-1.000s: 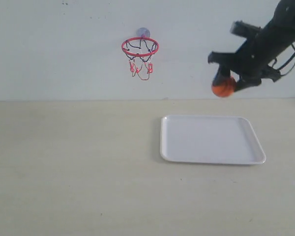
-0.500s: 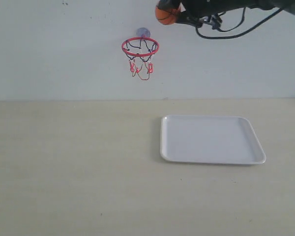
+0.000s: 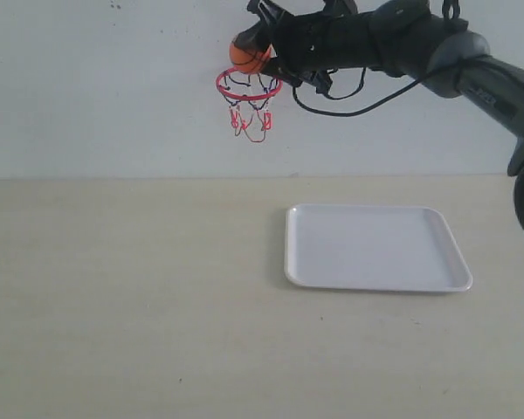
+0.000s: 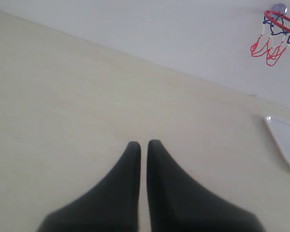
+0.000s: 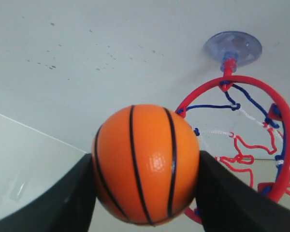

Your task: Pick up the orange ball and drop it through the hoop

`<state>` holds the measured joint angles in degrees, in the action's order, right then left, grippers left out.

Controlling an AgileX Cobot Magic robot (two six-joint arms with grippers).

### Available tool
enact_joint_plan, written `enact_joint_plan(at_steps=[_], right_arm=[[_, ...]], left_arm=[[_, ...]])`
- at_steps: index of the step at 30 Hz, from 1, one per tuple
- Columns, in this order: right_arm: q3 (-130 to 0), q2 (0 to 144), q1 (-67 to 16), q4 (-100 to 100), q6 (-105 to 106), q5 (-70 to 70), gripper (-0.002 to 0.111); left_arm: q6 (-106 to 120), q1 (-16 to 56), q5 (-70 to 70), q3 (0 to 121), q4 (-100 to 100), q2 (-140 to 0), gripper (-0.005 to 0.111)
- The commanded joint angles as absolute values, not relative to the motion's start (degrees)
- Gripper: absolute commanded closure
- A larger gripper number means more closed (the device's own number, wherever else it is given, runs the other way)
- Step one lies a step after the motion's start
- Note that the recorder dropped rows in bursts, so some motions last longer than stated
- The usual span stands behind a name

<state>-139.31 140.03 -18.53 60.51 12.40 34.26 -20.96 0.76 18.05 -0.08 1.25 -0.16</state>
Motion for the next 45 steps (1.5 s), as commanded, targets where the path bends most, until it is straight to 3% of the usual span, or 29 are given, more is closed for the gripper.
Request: enact_joint_plan(at_steps=[1,10,13,16,18,24,28,33,45], right_arm=[[-140.15,140.7,-19.09,62.63,14.02,31.94,0.108],[-140.15,140.7,-19.49,63.15,16.58,29.64,0.105],[-140.15,140.7,-19.49,63.15,16.88,28.71,0.086],[-140.15,140.7,-19.64,63.15,16.88,27.37,0.054],[-140.15,140.7,-19.93,62.27,16.88,26.15,0.04],[-140.15,140.7,-20.02,60.76,16.59,25.73,0.037],[-140.15,140.7,-20.02,60.76,16.49,25.93,0.023],[-140.15,139.64,-18.91,60.6,16.82,29.65,0.023],[-140.15,133.76,-1.74,59.25,16.03,69.02,0.023]], left_arm=[[-20.89,1.21,17.56,0.0,1.26,0.0,0.103],[-20.89,1.21,17.56,0.0,1.26,0.0,0.103],[-20.89,1.21,17.56,0.0,1.26,0.0,0.103],[-20.89,1.21,17.56,0.0,1.26,0.0,0.103],[-20.89,1.21,17.56,0.0,1.26,0.0,0.103],[-20.89,1.21,17.56,0.0,1.26,0.0,0.103],[-20.89,1.21,17.56,0.0,1.26,0.0,0.103],[-20.89,1.21,17.56,0.0,1.26,0.0,0.103],[-20.89,1.21,17.56,0.0,1.26,0.0,0.103]])
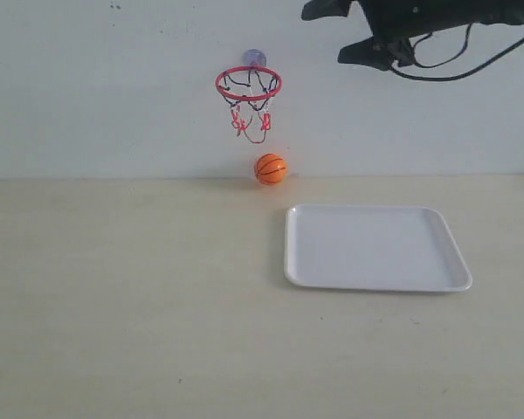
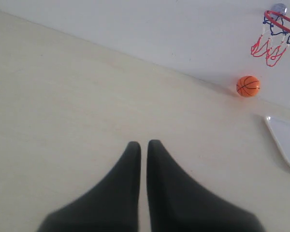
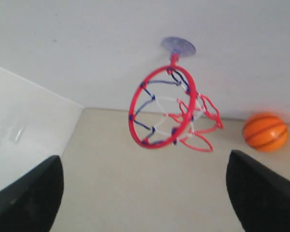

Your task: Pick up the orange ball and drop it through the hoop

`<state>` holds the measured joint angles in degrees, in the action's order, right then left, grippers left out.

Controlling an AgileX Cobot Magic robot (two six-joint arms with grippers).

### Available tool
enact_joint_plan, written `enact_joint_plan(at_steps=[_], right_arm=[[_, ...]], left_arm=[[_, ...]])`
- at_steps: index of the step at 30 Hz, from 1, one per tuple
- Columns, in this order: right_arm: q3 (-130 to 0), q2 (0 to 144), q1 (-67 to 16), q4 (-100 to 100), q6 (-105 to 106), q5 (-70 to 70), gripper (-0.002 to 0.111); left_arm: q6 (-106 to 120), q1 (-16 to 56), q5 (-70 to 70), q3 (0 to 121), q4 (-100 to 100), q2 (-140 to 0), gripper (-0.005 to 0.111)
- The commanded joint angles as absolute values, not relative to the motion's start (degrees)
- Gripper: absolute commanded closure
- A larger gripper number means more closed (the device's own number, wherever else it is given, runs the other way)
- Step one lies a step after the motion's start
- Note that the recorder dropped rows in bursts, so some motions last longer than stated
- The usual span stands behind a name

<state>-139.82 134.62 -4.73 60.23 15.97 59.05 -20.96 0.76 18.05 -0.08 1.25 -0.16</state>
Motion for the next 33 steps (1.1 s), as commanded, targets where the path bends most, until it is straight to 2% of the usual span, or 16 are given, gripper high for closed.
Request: enact_joint_plan(at_steps=[1,8,33], right_arm=[[-140.15,133.76,-1.08,58.81,15.81,69.96,0.023],[-140.01,133.76,1.47,55.64,8.29,69.96,0.023],[-140.01,133.76,-0.11,52.23,6.92,69.96,0.023]], left_arm=[[-20.89,1.21,17.56,0.0,1.26,0.0,0.103],[-20.89,1.21,17.56,0.0,1.26,0.0,0.103],[-20.89,1.21,17.56,0.0,1.26,0.0,0.103]])
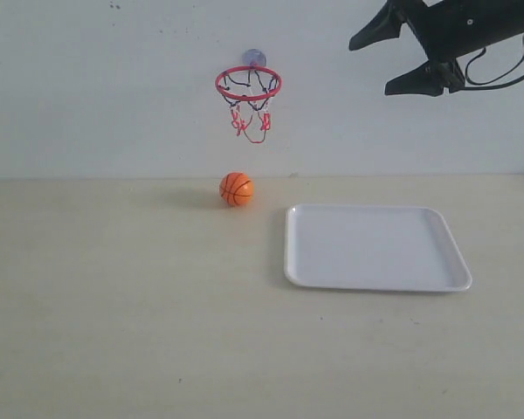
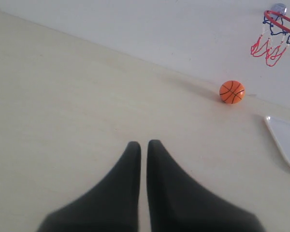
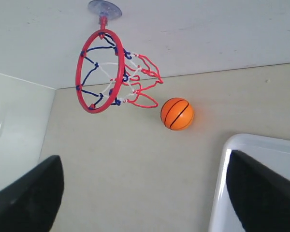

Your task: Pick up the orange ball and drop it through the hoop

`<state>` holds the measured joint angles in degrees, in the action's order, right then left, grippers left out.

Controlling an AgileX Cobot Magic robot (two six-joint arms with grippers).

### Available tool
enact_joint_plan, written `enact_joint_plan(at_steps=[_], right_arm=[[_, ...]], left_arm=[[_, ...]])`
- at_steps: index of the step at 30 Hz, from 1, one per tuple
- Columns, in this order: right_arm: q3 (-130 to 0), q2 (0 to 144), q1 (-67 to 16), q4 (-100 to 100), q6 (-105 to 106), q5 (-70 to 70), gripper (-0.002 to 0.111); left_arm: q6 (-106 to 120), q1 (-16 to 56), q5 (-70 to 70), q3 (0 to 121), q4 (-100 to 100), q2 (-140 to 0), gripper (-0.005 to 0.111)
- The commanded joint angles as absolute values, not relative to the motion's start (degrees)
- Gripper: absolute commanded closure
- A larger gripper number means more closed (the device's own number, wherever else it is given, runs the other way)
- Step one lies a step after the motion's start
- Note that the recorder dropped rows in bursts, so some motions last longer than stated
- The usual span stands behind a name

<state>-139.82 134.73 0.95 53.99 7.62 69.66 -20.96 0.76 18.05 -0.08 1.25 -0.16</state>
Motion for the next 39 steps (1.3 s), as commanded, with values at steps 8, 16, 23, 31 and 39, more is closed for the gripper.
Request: enact_joint_plan(at_steps=[8,16,23,31,39], right_arm=[[-139.92,133.52,-5.54,42.45,6.07,69.96,0.023],[-131.27,128.13,-7.62,34.96,6.92,69.96,0.023],[-112.04,118.78,-7.9,30.7,9.78,69.96,0.023],[-80.27,109.73,-8.71,28.98,11.9,69.96,0.023],[-55.97,104.7,-8.71,29.21,15.19,69.96,0.023]], left_arm=[[-20.89,1.21,17.56,0.0,1.26,0.0,0.103],[-20.89,1.21,17.56,0.0,1.26,0.0,0.103],[-20.89,1.21,17.56,0.0,1.26,0.0,0.103],[-20.89,1.21,17.56,0.0,1.26,0.0,0.103],[-20.89,1.21,17.56,0.0,1.26,0.0,0.103]])
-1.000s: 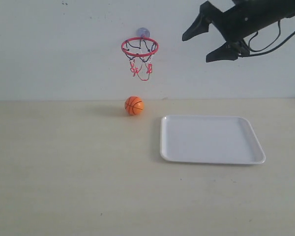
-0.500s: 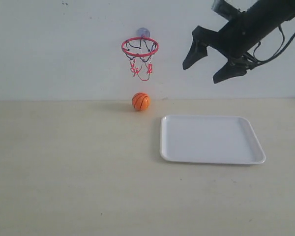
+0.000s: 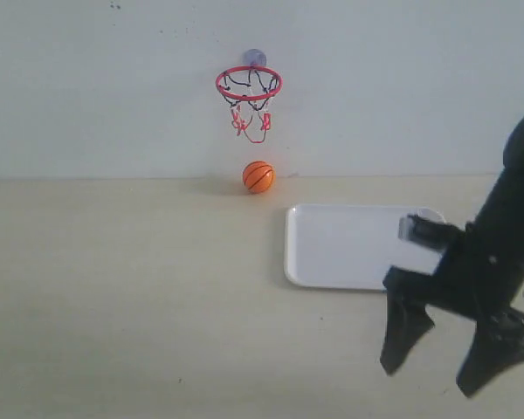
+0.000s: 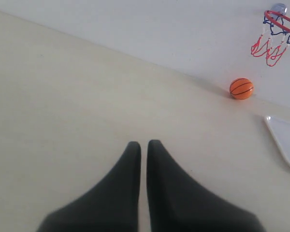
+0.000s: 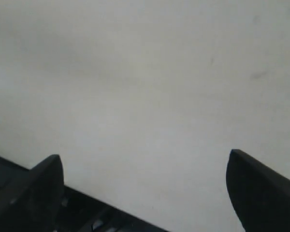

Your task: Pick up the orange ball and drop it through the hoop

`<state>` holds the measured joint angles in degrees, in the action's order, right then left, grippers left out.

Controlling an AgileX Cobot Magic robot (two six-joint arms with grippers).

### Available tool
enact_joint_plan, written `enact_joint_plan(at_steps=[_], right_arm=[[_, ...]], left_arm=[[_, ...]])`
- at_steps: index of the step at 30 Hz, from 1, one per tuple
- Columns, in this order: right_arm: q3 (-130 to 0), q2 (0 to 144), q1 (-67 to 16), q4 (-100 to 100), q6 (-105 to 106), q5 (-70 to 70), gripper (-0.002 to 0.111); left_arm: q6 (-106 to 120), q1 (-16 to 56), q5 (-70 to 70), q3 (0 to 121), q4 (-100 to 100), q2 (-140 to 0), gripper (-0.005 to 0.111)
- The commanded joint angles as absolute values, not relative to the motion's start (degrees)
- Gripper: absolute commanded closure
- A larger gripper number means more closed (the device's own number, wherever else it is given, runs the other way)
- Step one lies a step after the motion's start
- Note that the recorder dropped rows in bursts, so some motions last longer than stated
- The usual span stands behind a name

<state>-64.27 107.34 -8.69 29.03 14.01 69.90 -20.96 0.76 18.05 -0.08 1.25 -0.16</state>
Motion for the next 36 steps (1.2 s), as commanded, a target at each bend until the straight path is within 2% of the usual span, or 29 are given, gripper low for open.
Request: enact_joint_plan(at_steps=[1,4,10,12,14,16,17,27,36], right_arm=[[-53.7,104.57,-8.71,29.08,15.38,69.96,0.023],[-47.35,104.57,-8.71,28.29,15.07,69.96,0.023],[-46.12,99.76,-8.71,27.94,16.05,69.96,0.025],[-46.28,93.93,-8.71,27.94,16.05,69.96,0.04],[-46.28,88.17,-8.71,27.94,15.58,69.96,0.068],[-45.89,81.88,-8.71,28.28,15.58,69.96,0.105],[-45.15,78.07,-8.71,28.39,15.58,69.96,0.108],[-41.79,54.8,-8.71,33.2,15.47,69.96,0.108],[-41.79,47.24,-8.71,33.21,15.47,69.96,0.108]], left_arm=[[-20.89,1.21,17.56,0.0,1.26,0.0,0.103],[-20.89,1.21,17.56,0.0,1.26,0.0,0.103],[-20.89,1.21,17.56,0.0,1.26,0.0,0.103],[-20.89,1.21,17.56,0.0,1.26,0.0,0.103],[-20.89,1.21,17.56,0.0,1.26,0.0,0.103],[-20.89,1.21,17.56,0.0,1.26,0.0,0.103],[-20.89,1.21,17.56,0.0,1.26,0.0,0.103],[-20.89,1.21,17.56,0.0,1.26,0.0,0.103],[-20.89,1.21,17.56,0.0,1.26,0.0,0.103]])
